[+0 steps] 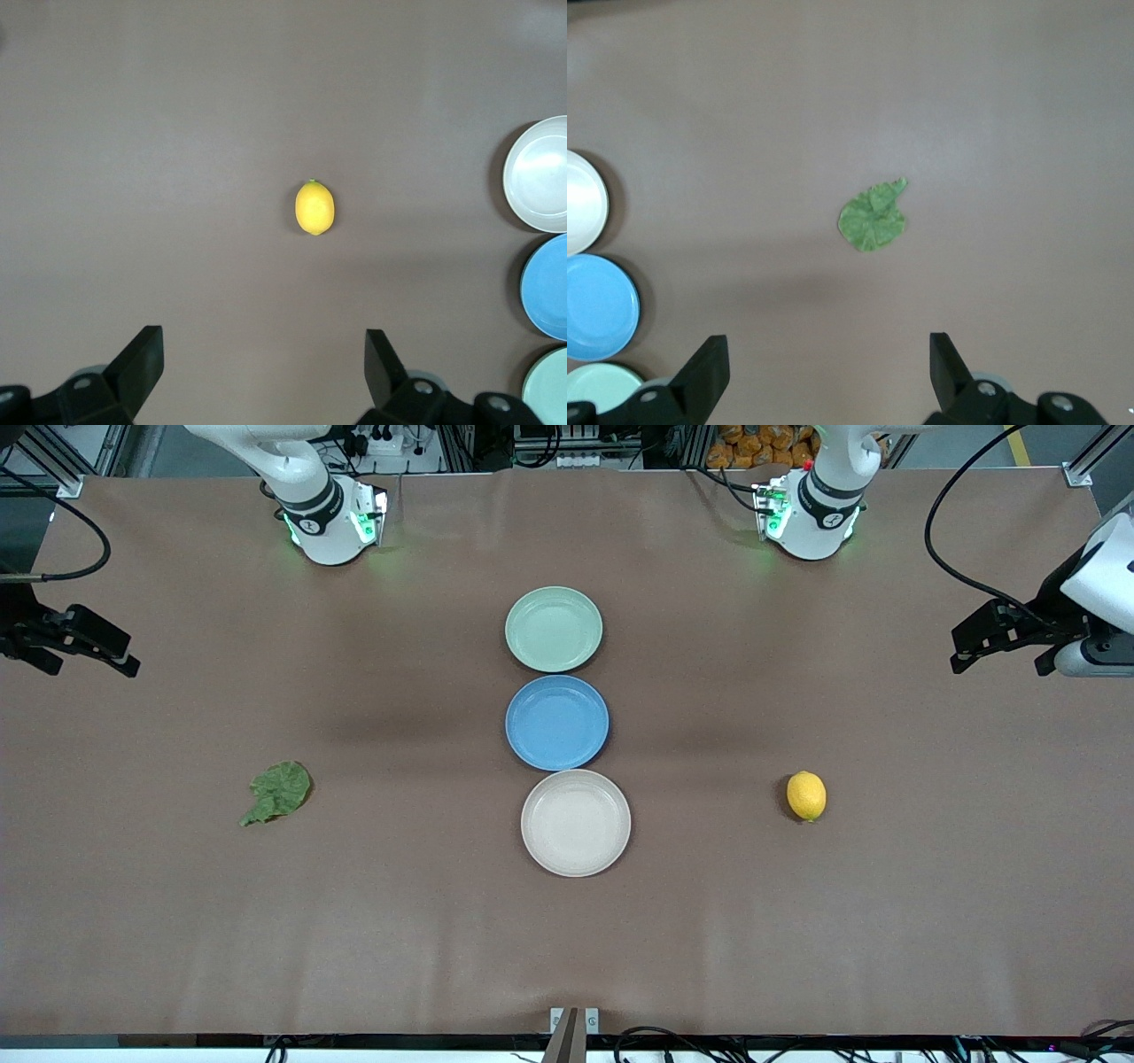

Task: Place lemon and lettuce in plates
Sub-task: 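Move the left gripper toward the lemon while the right gripper reaches the lettuce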

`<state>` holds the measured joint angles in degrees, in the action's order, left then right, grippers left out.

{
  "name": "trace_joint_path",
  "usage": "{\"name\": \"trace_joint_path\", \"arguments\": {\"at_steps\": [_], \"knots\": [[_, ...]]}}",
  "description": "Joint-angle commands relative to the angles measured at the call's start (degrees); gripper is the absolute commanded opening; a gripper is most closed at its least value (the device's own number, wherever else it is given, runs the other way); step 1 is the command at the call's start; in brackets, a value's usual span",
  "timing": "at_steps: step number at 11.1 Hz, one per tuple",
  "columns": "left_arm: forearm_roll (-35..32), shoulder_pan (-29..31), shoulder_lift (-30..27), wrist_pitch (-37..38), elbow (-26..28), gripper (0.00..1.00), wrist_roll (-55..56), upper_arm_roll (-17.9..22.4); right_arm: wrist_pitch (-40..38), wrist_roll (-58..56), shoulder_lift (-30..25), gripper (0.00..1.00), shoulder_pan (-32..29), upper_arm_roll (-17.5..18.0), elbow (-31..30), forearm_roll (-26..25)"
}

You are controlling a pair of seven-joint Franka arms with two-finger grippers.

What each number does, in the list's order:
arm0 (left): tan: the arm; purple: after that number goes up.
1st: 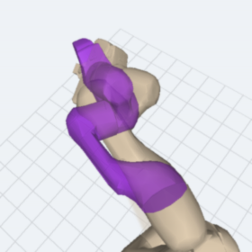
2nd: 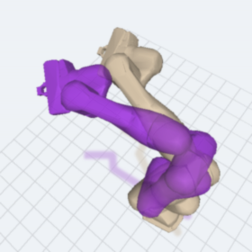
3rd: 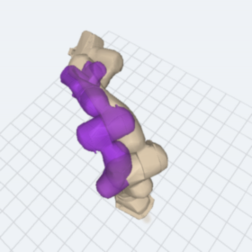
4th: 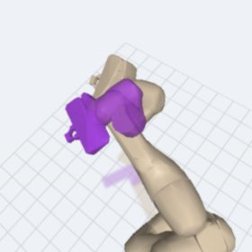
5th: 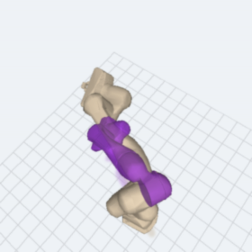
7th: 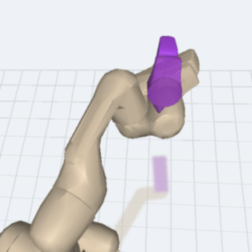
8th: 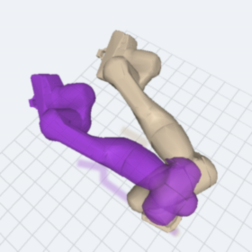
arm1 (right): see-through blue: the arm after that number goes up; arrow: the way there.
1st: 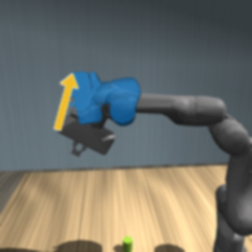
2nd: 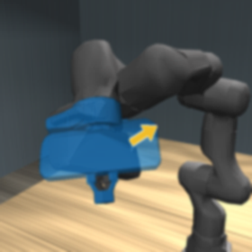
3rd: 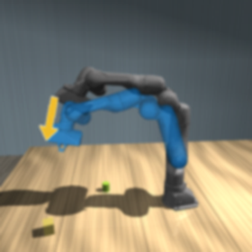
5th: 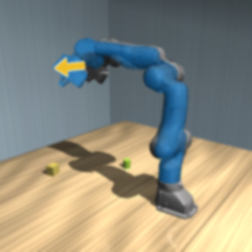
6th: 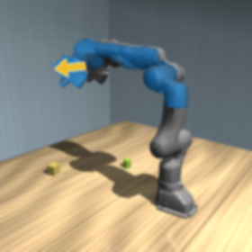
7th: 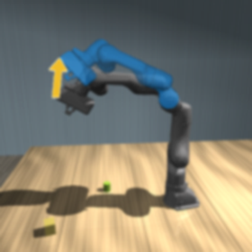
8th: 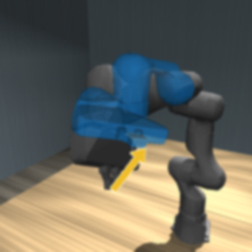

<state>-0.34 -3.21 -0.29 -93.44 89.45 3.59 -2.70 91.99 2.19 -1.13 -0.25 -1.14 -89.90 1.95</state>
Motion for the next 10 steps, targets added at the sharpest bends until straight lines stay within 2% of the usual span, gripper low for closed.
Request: {"name": "trace_joint_path", "arguments": {"at_steps": [1, 4, 8, 10], "knots": [[-0.19, -0.31, 0.11, 0.98, -0.68, 1.0, -1.75, 0.24, -2.16, -1.22, -0.62, 1.0, -0.27, 0.0, 0.25, 1.04], [0.25, -0.13, 1.6, 1.15, -0.76, 1.0, -1.84, 0.24, -2.16, -1.22, -0.45, 1.0, -0.27, 0.0, 0.16, 0.96], [1.39, -0.83, 12.22, 1.24, -4.37, 1.0, -1.66, 0.59, -2.95, -0.43, 0.95, 1.0, -0.45, -0.17, -0.45, 1.04], [-2.11, -1.27, 15.74, 0.54, -4.37, 1.0, -2.27, 0.15, -3.39, -0.69, 3.05, 1.0, -0.97, -0.35, -1.42, 0.96]]}}
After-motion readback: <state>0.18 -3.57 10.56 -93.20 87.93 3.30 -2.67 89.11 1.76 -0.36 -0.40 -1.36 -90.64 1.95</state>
